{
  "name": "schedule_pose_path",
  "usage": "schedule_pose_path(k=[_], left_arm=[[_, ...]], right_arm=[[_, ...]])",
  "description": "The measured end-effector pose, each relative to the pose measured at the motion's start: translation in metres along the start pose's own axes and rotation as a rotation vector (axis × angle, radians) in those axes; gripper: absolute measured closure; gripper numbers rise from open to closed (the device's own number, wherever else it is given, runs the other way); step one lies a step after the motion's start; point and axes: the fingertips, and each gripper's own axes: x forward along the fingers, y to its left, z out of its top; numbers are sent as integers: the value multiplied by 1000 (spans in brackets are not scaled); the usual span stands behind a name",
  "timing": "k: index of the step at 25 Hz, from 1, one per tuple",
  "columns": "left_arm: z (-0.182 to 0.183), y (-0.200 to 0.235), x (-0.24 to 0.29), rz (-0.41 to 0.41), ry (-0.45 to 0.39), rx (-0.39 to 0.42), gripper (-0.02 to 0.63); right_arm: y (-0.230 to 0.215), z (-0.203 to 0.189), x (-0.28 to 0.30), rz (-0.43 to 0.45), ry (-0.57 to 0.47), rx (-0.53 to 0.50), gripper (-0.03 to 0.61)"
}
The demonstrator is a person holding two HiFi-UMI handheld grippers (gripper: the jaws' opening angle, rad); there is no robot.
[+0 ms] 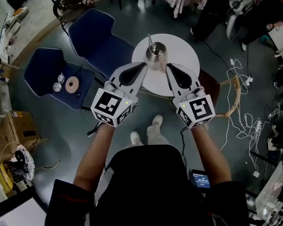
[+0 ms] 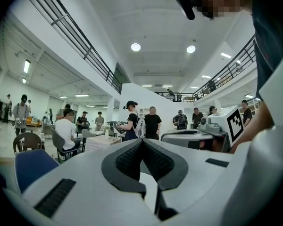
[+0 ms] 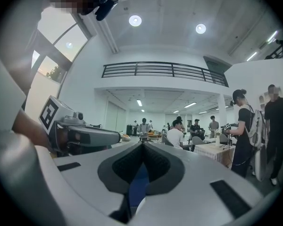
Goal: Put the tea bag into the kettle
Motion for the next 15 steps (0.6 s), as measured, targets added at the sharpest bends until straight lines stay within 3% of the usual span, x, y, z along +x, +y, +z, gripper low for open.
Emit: schedule_pose_path(k=[15], left_arm=[[2,-36,-65,-44,-20,-3,600]], right_arm=[[67,4,-42,-46,2,-9,561]])
